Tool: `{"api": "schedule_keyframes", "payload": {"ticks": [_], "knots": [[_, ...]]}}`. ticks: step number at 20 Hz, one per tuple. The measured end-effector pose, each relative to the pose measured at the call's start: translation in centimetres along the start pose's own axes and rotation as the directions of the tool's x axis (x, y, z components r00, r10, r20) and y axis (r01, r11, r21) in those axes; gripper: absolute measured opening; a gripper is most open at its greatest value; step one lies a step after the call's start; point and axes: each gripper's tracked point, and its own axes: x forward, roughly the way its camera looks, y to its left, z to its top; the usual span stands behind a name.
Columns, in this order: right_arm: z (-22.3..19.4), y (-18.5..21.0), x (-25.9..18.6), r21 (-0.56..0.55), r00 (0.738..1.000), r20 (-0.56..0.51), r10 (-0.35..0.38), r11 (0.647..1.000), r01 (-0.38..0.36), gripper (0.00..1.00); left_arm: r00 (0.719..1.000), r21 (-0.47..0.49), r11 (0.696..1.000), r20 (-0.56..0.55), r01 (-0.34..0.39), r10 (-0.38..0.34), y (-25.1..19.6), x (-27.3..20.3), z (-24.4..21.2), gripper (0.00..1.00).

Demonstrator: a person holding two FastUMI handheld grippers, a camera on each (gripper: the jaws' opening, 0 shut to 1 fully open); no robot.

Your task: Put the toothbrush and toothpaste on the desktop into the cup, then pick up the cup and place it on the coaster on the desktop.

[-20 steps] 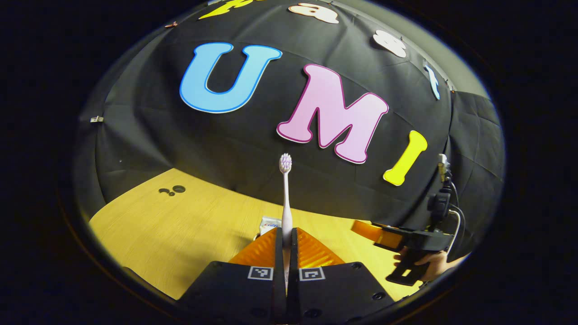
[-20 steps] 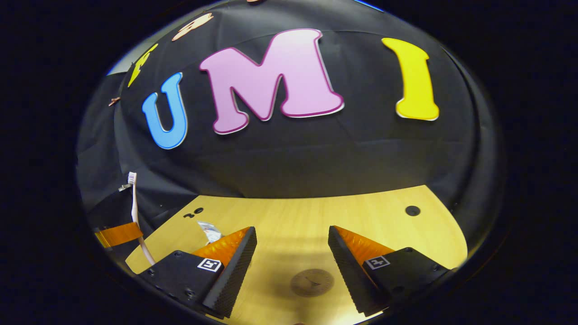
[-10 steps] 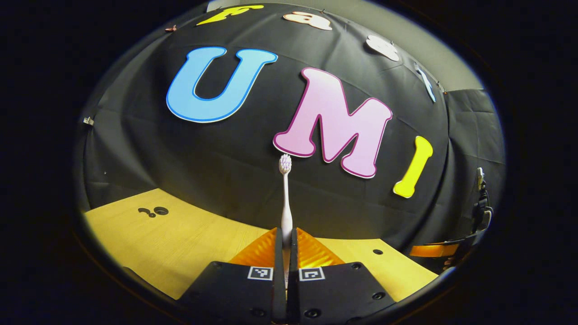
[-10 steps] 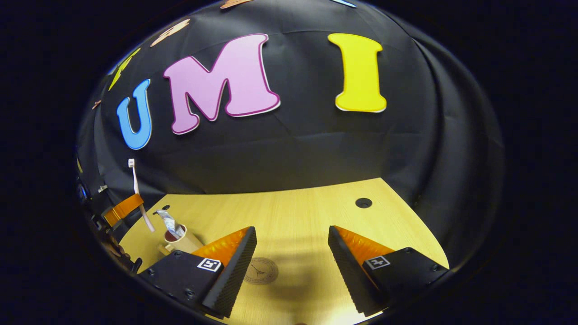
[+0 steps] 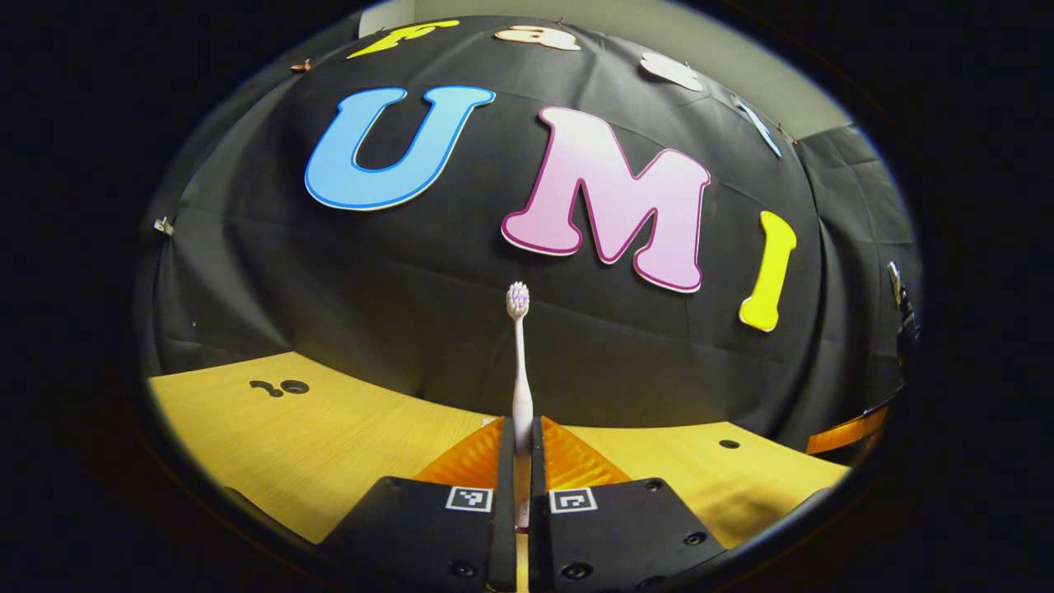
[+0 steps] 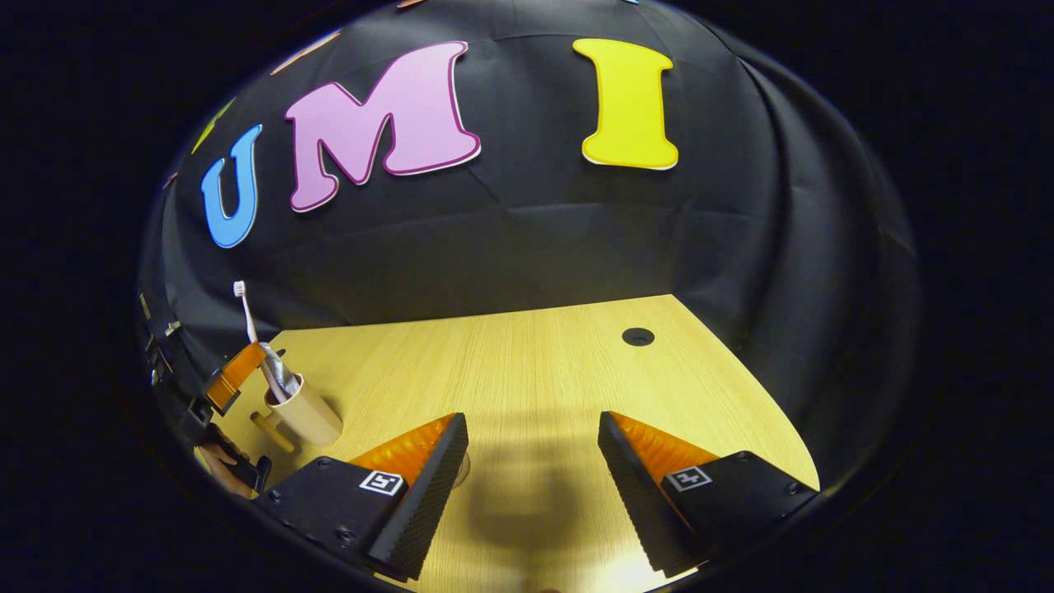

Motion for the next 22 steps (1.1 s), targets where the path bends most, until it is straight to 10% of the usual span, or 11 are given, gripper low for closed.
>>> {"api": "schedule_keyframes", "payload": {"ticks": [6, 8, 11, 13, 22], "knots": [[-0.6, 1.3, -0.2, -0.030, 1.000, -0.012, 0.018, 0.999, -0.019, 0.98, 1.000, 0.029, 1.000, -0.024, 0.011, -0.010, 0.2, -0.3, -1.3, 0.19], [-0.8, 1.4, -0.3, -0.018, 1.000, -0.020, 0.014, 1.000, -0.015, 0.98, 0.999, 0.044, 0.999, -0.043, 0.010, -0.008, 0.3, -0.6, -1.5, 0.36], [-1.2, 1.2, -0.7, -0.010, 0.999, -0.030, 0.012, 1.000, -0.012, 0.98, 0.996, 0.085, 0.996, -0.088, 0.024, -0.016, 0.2, -1.4, -1.6, 0.89], [-1.2, 0.8, -1.2, -0.010, 1.000, -0.030, 0.007, 1.000, -0.007, 0.98, 0.994, 0.108, 0.994, -0.111, 0.033, -0.021, 0.2, -2.1, -1.5, 0.97], [-1.1, -0.5, -3.0, 0.049, 0.999, -0.036, -0.001, 0.999, 0.003, 0.98, 0.968, 0.154, 0.988, -0.252, 0.016, 0.024, 0.3, -4.5, -0.6, 0.97]]}}
